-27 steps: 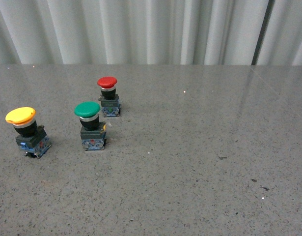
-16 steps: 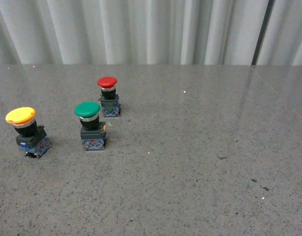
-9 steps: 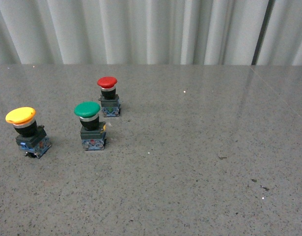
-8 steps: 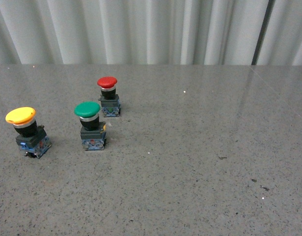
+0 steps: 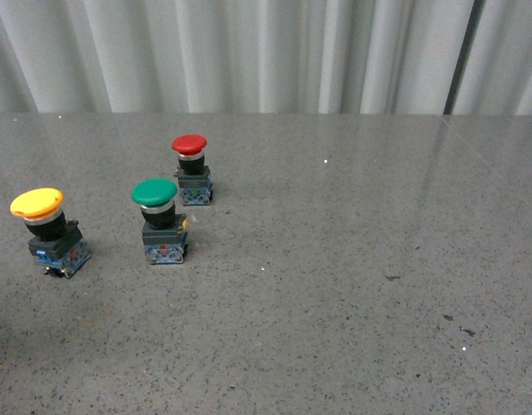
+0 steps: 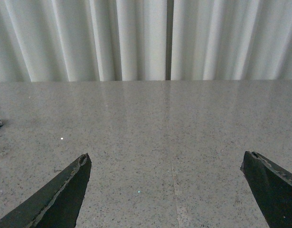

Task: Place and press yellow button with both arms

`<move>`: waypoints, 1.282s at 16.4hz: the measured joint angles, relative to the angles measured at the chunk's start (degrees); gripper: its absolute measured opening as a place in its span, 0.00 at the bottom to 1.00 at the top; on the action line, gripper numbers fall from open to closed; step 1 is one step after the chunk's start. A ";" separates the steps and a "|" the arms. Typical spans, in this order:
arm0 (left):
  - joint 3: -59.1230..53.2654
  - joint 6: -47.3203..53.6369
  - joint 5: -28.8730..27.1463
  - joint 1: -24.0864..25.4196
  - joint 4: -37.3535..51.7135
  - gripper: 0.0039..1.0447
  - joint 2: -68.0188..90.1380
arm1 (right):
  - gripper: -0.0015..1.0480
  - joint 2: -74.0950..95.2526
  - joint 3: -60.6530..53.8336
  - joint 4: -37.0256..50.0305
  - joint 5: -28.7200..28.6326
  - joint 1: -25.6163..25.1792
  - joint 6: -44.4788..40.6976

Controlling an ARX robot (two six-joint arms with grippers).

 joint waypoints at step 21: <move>8.94 -0.04 9.90 -1.70 -2.95 0.39 32.72 | 0.94 0.00 0.00 0.00 0.00 0.00 0.00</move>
